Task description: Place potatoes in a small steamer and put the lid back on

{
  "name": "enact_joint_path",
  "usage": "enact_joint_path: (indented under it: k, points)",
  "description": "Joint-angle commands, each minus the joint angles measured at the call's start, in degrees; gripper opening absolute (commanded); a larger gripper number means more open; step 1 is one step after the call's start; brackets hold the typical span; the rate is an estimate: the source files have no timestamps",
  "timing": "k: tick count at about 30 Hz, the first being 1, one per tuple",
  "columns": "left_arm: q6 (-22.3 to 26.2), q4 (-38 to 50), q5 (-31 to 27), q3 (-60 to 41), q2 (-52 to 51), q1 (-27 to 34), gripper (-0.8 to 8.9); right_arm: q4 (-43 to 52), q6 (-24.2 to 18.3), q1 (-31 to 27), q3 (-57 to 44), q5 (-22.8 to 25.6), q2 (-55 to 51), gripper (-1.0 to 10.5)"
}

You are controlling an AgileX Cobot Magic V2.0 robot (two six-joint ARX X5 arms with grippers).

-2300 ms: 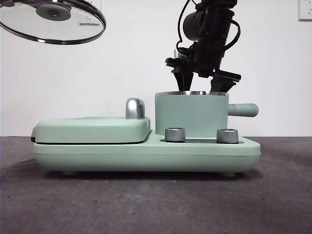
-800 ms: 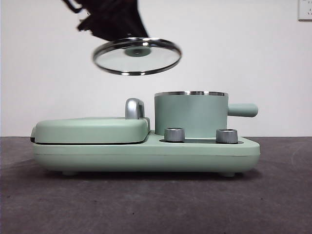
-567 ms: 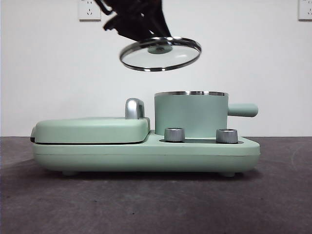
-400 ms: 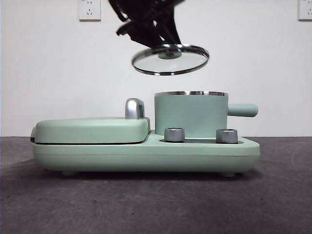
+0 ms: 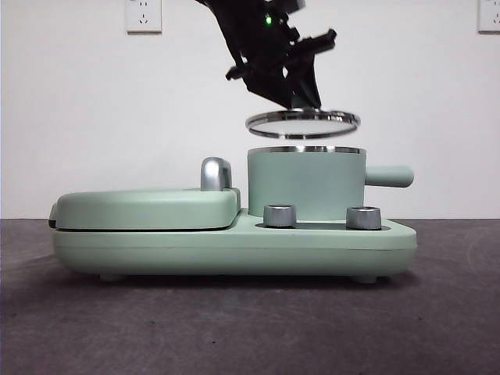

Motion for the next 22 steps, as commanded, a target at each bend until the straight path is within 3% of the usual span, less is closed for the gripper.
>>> enact_joint_path:
  k: [1, 12, 22]
  points:
    - [0.9, 1.1, -0.2, 2.2, 1.3, -0.4, 0.15, 0.8, 0.6, 0.4, 0.2, 0.1, 0.2, 3.4]
    - [2.3, -0.2, -0.1, 2.2, 1.6, -0.4, 0.17, 0.8, 0.6, 0.4, 0.2, 0.0, 0.2, 3.4]
    - [0.3, -0.1, 0.9, 2.1, 3.7, -0.5, 0.17, 0.8, 0.6, 0.4, 0.2, 0.1, 0.2, 3.4]
